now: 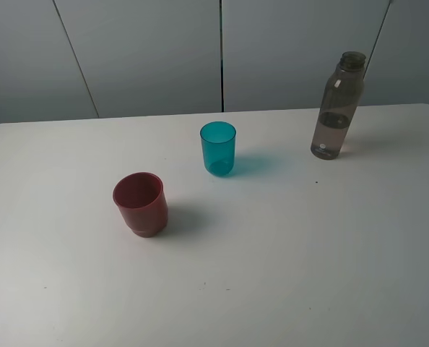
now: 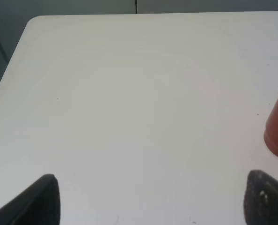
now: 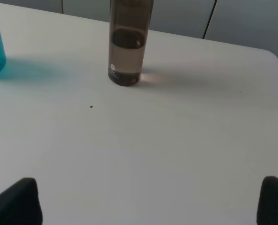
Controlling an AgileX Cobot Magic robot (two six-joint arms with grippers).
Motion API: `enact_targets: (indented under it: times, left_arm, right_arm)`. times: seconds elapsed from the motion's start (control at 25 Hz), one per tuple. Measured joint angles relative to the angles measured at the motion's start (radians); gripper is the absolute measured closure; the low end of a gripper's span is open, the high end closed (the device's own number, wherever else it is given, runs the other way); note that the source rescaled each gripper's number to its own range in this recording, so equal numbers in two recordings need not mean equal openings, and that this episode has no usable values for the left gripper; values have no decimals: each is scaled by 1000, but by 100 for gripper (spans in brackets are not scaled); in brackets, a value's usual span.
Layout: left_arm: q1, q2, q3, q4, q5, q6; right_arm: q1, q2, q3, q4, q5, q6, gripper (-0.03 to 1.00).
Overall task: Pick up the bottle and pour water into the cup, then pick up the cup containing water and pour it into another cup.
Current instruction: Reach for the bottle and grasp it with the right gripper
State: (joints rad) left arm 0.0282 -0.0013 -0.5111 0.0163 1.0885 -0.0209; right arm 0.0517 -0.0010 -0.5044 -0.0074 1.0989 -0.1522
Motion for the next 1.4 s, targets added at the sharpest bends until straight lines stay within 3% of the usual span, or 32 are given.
enact_targets:
  times: [1.4]
  left_arm:
    - [0,0,0,0,0,2]
  right_arm:
    - [0,0,0,0,0,-6,-3]
